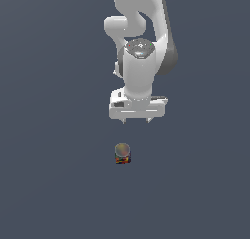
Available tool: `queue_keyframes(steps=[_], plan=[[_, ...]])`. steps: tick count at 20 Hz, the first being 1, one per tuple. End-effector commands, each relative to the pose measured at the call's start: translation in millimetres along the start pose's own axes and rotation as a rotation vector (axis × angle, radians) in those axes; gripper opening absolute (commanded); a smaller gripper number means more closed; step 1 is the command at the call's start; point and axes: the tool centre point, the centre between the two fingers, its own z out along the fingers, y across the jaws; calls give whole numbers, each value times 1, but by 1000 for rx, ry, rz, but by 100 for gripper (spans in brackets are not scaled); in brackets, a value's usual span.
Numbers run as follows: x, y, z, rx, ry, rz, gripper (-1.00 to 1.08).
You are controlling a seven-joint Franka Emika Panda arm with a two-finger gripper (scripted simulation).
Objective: Pick up the object and move it to a goal position.
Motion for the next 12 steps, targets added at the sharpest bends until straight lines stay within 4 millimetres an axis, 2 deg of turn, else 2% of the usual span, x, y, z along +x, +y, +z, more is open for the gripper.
queue_keyframes(steps=[1,12], plan=[[0,0,0,0,0,0,100],[0,-12,-5,2,2,-3,100]])
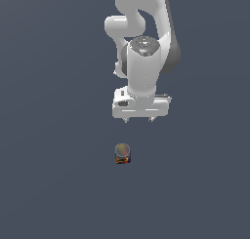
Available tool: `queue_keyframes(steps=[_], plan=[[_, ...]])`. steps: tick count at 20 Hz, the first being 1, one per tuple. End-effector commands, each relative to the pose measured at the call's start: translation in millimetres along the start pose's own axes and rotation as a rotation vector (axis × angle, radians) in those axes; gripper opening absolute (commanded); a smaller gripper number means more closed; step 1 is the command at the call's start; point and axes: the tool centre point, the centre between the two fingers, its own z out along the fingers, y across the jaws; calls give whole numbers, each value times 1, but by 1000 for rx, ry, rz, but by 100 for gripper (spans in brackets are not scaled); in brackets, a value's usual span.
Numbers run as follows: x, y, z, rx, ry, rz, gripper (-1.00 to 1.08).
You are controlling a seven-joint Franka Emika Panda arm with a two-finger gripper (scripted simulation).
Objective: Pick up the object and move it to a goal position.
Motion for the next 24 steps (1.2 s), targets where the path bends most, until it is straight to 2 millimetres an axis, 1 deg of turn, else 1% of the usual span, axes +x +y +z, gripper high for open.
queue_keyframes(steps=[1,7,13,18,24], plan=[[0,-1,0,0,0,0,100],[2,1,1,-1,-1,-2,100],[14,10,11,-6,-6,-13,100],[32,24,28,-13,-14,-31,100],[56,48,56,-24,-27,-58,100]])
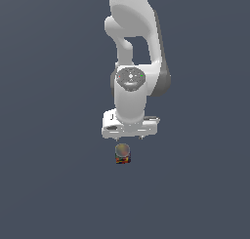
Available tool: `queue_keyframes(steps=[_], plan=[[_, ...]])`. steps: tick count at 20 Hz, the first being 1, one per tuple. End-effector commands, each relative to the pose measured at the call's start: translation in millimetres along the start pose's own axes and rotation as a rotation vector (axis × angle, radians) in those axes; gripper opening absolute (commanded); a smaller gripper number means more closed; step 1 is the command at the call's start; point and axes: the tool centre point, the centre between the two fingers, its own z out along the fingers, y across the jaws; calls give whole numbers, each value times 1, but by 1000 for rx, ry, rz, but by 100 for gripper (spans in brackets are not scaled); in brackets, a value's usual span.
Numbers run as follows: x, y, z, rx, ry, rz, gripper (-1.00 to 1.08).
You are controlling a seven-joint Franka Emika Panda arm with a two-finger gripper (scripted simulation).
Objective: Pick up the object and move it to a goal position.
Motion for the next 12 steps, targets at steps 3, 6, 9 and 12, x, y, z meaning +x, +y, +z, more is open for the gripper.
queue_keyframes(steps=[3,6,9,12], plan=[[13,16,18,-7,-8,-17,100],[19,23,27,-10,-12,-25,100],[22,28,33,-12,-15,-29,100],[23,30,36,-12,-16,-32,100]])
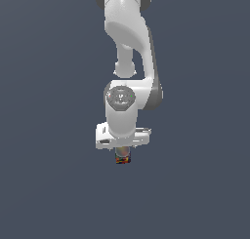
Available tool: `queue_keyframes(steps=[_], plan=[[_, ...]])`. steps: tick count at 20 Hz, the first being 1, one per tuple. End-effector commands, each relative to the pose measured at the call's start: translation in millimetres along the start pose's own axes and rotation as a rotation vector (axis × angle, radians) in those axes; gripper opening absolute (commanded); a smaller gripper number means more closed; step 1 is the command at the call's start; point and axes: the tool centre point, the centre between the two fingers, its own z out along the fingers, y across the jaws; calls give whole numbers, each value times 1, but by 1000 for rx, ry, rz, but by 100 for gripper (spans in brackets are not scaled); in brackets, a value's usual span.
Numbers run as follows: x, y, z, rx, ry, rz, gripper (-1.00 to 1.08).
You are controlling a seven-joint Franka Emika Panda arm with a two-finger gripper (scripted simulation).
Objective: Pick up the object and move it to a goal position.
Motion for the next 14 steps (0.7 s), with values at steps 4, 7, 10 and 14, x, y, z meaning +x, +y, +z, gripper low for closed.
queue_keyframes(steps=[4,7,10,14], plan=[[0,1,3,0,0,-1,100],[0,1,12,0,0,-1,100],[0,1,28,0,0,-2,100],[0,1,48,-1,0,-2,100]])
